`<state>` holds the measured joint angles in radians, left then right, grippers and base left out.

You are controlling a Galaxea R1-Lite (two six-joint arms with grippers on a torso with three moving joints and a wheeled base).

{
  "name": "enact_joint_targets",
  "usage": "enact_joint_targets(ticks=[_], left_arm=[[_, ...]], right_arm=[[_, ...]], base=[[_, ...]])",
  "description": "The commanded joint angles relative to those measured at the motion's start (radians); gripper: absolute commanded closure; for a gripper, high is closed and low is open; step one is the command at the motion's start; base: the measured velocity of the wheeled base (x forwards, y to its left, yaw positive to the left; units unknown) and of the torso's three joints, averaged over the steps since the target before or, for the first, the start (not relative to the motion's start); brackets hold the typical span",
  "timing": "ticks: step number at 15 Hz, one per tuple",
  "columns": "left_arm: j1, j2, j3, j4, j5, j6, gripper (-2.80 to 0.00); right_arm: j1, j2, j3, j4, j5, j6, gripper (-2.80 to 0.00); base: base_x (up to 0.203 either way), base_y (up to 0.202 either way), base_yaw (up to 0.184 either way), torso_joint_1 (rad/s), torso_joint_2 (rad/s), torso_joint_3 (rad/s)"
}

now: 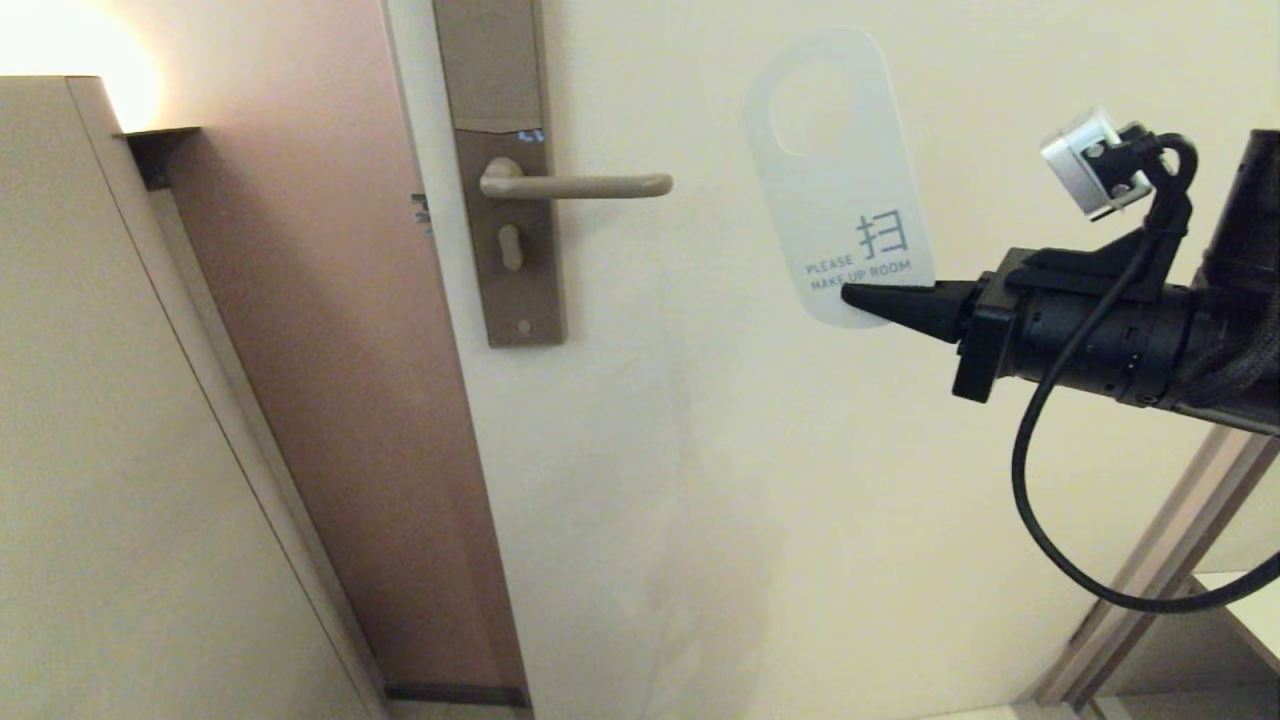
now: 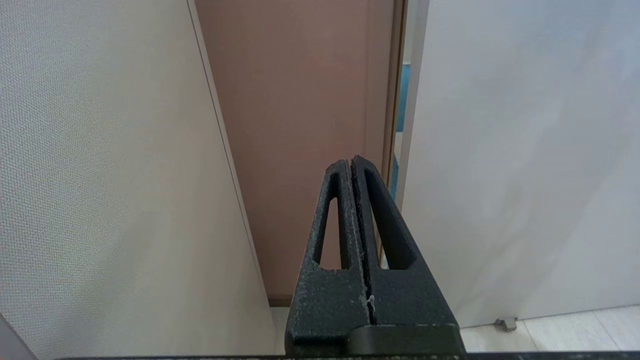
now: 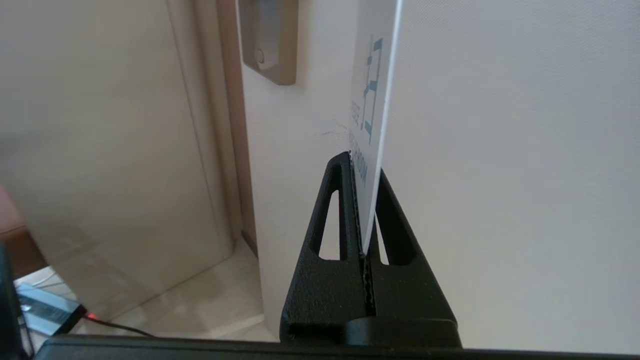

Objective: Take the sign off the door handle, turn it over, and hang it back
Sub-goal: Hang the sign back with the other side facing out

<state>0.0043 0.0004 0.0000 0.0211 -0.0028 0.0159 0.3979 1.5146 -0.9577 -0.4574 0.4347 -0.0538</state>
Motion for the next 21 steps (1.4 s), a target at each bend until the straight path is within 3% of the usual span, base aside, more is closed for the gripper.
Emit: enact_joint_targets(ticks=[1,4,12,21], left_arm=[[0.0,0.0,0.0,0.0,0.0,0.0,0.0],[0.0,0.0,0.0,0.0,0.0,0.001,0.0],[0.0,0.0,0.0,0.0,0.0,0.0,0.0],[0.0,0.0,0.0,0.0,0.0,0.001,0.0]], right_arm=[[0.055,0.036,-0.022,-0.004,-0.044,-0.001,0.0],[0.113,0.076,-0.056,-0.007,-0.135,-0.003,0.0],[0.134,0.152,-0.129,-0.01,-0.136,-0.003,0.0],[0.136,0.263,-0.157,-0.144,-0.14,-0.009,0.0]], base=[[0.0,0.0,0.0,0.0,0.0,0.0],[0.0,0.0,0.0,0.0,0.0,0.0],[0.0,0.0,0.0,0.0,0.0,0.0],[0.0,0.0,0.0,0.0,0.0,0.0]])
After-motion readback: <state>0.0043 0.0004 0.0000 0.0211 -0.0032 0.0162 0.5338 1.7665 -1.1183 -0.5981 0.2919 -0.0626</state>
